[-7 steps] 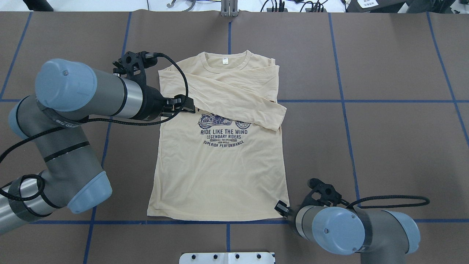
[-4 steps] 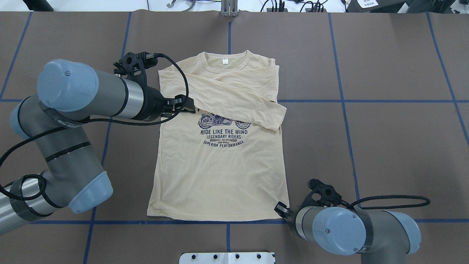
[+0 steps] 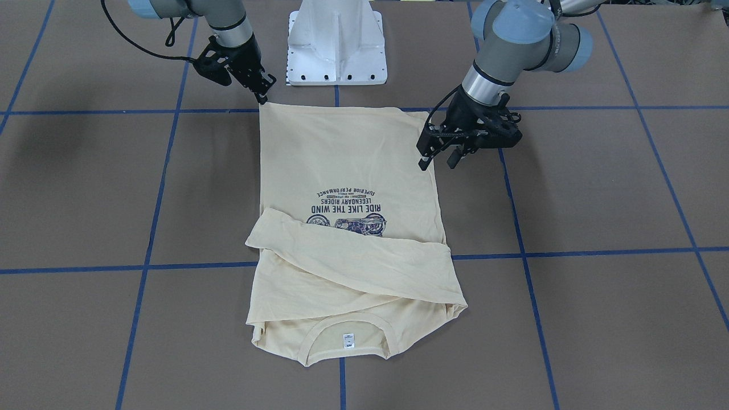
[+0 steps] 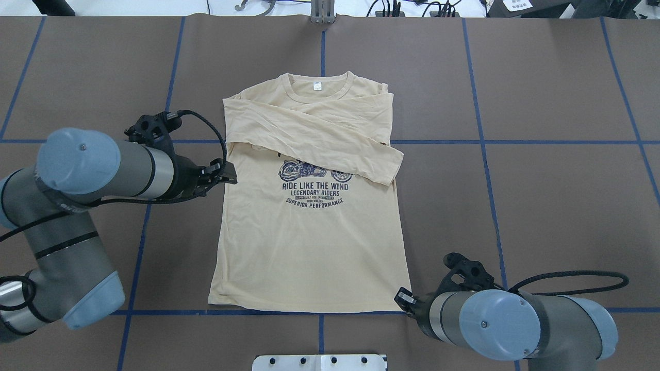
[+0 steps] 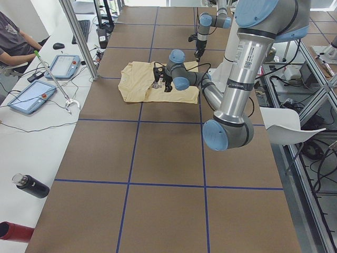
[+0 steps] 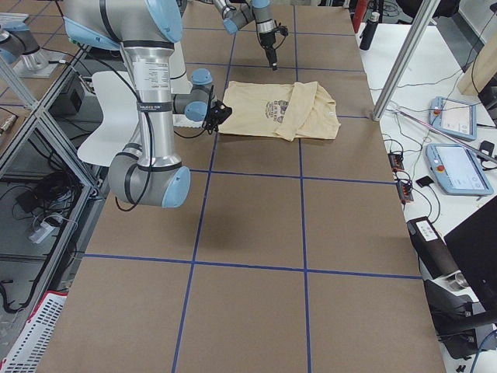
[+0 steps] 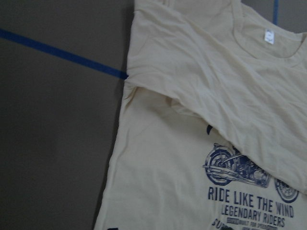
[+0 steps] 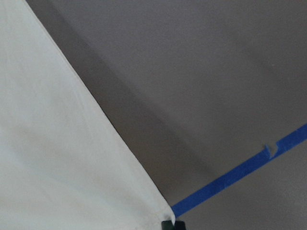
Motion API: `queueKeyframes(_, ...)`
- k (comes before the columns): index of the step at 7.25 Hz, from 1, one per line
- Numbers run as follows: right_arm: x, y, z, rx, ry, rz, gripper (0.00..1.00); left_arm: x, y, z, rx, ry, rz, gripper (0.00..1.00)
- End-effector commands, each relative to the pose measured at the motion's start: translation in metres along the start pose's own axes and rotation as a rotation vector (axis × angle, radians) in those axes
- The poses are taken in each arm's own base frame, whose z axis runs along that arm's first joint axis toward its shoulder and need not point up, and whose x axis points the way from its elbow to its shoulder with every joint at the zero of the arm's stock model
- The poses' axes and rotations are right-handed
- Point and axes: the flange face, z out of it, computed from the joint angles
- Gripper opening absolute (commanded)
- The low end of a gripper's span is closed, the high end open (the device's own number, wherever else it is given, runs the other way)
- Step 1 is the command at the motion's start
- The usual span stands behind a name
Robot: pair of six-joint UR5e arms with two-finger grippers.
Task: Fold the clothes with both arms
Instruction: 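Grasp the two hem corners nearest the robot with both grippers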
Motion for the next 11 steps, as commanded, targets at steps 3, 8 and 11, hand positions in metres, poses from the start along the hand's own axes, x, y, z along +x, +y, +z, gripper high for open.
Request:
queueKeyframes(3,0.002,0.000,0.002,-0.001,0.006,-0.001,0.00,-0.042,0.117,0.032,-0.160,-0.105,-0.141,0.72)
queueKeyframes(8,0.000,0.003,0.003,-0.004,0.004,-0.003,0.00,-0.056,0.159,0.047,-0.193,-0.172,-0.130,0.60)
queueKeyframes(11,0.000,0.003,0.003,-0.004,0.006,-0.003,0.00,-0.059,0.158,0.047,-0.186,-0.174,-0.131,0.47)
